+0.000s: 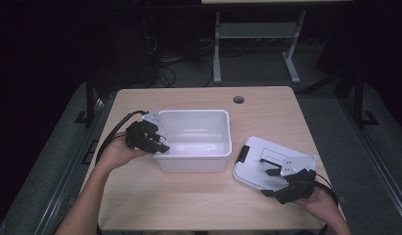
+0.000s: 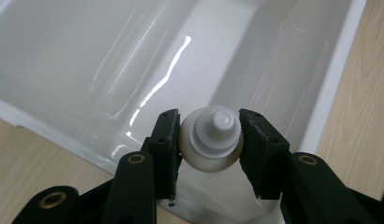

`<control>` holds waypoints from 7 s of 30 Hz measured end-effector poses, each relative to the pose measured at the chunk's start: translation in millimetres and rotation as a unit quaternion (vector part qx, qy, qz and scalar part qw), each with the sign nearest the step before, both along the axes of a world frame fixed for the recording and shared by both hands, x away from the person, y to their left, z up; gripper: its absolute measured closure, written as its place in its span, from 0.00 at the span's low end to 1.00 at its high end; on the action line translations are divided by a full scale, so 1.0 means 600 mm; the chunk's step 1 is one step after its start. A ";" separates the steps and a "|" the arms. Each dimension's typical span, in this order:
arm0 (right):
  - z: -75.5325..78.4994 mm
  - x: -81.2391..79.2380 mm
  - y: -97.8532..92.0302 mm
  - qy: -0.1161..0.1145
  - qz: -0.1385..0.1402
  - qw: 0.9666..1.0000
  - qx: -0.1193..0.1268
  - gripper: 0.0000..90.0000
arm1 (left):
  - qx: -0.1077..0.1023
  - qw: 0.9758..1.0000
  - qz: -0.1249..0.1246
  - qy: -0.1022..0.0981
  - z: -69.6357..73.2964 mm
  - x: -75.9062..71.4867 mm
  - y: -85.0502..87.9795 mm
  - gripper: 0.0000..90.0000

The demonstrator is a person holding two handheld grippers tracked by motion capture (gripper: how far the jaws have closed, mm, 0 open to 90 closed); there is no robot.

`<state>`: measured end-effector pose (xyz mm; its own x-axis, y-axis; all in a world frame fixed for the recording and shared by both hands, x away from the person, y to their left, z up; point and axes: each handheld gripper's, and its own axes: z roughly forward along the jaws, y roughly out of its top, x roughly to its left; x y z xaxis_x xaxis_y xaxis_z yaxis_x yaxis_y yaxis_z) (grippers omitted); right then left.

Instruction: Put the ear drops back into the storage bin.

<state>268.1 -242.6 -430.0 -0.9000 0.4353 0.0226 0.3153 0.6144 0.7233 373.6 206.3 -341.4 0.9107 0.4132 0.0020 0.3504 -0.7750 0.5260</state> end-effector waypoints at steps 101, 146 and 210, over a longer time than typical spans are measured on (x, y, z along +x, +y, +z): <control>0.013 -0.007 0.010 -0.007 0.001 1.000 -0.006 0.32 | -0.024 0.997 0.063 -0.032 0.002 -0.116 0.127 0.44; 0.057 0.003 0.011 -0.028 0.001 0.999 -0.030 0.33 | -0.046 0.995 0.072 -0.041 -0.077 -0.157 0.144 0.39; 0.034 0.089 -0.044 -0.006 -0.026 0.995 -0.098 0.93 | -0.070 0.992 0.091 -0.053 -0.121 -0.175 0.144 0.35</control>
